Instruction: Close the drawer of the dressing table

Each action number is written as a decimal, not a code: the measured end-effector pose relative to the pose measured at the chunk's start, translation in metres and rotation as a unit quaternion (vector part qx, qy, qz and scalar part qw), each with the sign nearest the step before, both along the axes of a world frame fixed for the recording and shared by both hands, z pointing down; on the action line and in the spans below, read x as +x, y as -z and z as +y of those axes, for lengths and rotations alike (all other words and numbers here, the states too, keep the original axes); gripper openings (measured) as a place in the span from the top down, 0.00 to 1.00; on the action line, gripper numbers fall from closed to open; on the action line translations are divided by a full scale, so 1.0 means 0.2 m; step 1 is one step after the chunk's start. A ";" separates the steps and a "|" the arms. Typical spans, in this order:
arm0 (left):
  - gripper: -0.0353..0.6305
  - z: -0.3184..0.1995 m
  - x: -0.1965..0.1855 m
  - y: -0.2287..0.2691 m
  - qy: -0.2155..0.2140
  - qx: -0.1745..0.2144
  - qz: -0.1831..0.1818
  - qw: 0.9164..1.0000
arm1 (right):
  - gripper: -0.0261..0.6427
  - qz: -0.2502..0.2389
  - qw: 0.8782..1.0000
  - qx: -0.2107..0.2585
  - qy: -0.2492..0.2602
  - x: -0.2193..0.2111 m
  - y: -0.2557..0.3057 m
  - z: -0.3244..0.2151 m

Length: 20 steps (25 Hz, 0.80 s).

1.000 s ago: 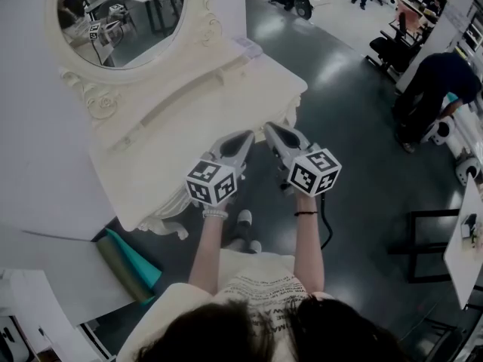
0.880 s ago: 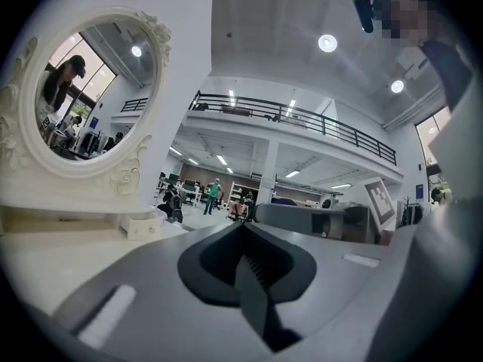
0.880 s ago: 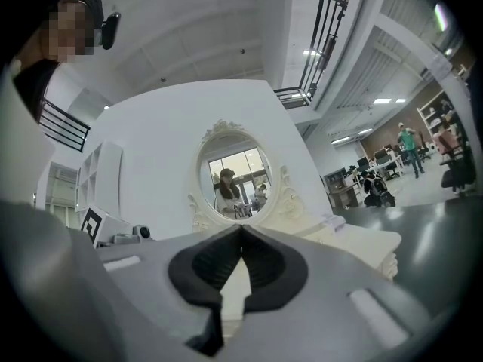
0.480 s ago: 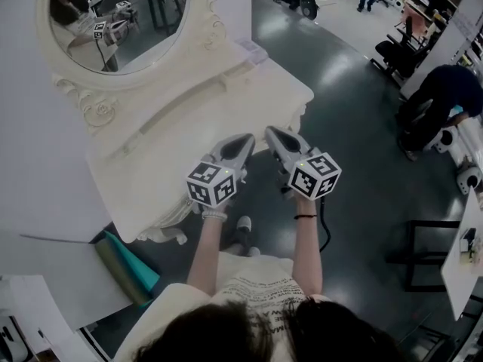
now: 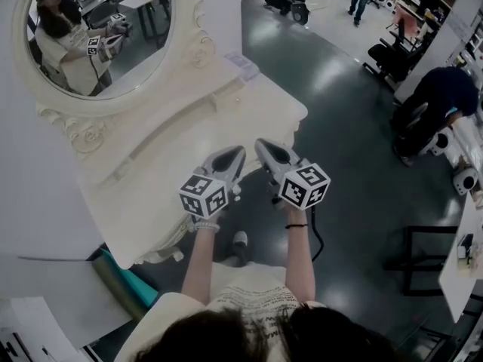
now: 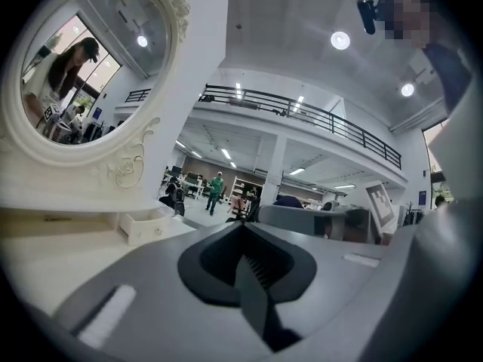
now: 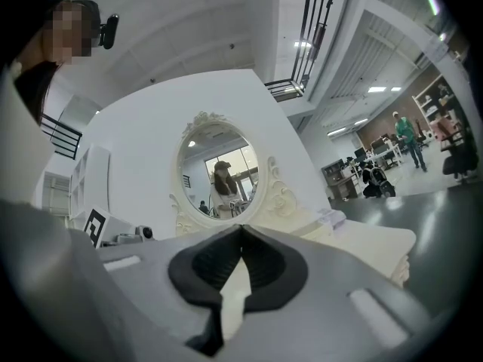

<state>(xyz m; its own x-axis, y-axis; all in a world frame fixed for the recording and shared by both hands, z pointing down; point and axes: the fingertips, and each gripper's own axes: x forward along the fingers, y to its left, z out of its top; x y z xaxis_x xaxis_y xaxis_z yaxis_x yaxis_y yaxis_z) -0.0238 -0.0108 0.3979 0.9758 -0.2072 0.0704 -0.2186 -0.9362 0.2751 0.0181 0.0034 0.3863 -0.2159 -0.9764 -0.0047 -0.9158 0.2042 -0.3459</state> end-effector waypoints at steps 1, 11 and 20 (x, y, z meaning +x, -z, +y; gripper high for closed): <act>0.94 -0.02 0.01 0.00 -0.001 -0.002 0.001 1.000 | 0.96 0.000 1.000 -0.001 -0.001 0.01 0.00 -0.02; 0.94 -0.22 0.12 -0.01 -0.012 -0.013 0.011 1.000 | 0.96 0.005 1.000 -0.013 -0.017 0.13 -0.02 -0.21; 0.94 -0.33 0.20 -0.06 -0.014 -0.026 0.013 0.999 | 0.96 0.004 0.999 -0.027 -0.022 0.19 -0.09 -0.31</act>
